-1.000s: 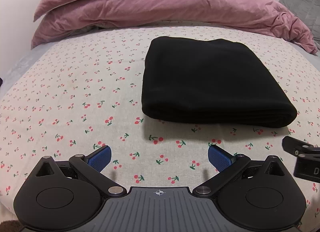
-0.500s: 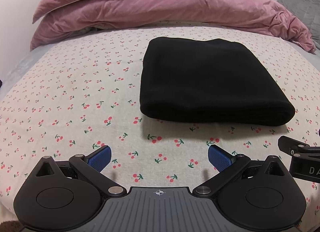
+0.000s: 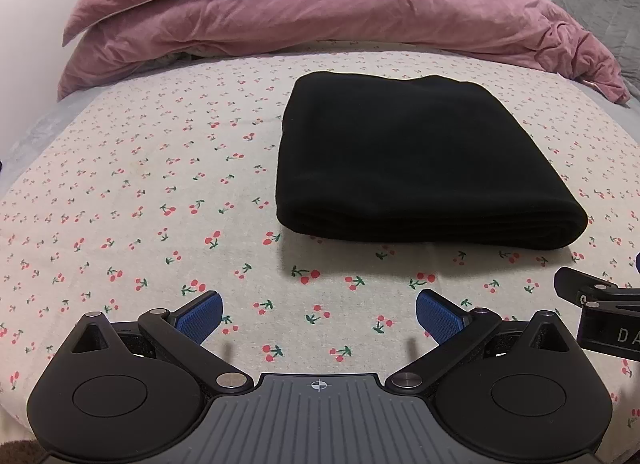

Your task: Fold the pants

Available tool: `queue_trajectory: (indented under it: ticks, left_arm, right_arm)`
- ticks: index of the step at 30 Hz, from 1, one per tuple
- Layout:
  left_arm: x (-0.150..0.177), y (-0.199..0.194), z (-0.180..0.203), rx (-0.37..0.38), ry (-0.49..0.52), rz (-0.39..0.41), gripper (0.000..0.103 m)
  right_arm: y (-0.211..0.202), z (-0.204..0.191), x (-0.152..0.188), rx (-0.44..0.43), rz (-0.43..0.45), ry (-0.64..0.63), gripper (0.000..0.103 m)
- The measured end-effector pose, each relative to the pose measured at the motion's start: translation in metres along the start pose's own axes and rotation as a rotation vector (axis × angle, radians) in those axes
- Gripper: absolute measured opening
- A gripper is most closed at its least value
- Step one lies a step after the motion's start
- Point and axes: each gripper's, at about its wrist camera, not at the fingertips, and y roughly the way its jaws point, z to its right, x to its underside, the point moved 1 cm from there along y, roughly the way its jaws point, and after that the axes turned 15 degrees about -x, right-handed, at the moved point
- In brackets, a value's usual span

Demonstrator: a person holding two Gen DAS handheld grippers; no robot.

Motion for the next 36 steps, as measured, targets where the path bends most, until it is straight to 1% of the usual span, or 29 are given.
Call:
queue_trajectory:
  ticks: [31, 36]
  left_arm:
    - [0.0025, 0.0010, 0.0010, 0.009, 0.007, -0.004, 0.103]
    - [0.0032, 0.0026, 0.0006, 0.030, 0.013, -0.013, 0.103]
  right_arm:
    - [0.0017, 0.0028, 0.0003, 0.000, -0.006, -0.002, 0.101]
    - [0.0018, 0.0024, 0.0003, 0.001, -0.006, -0.001, 0.101]
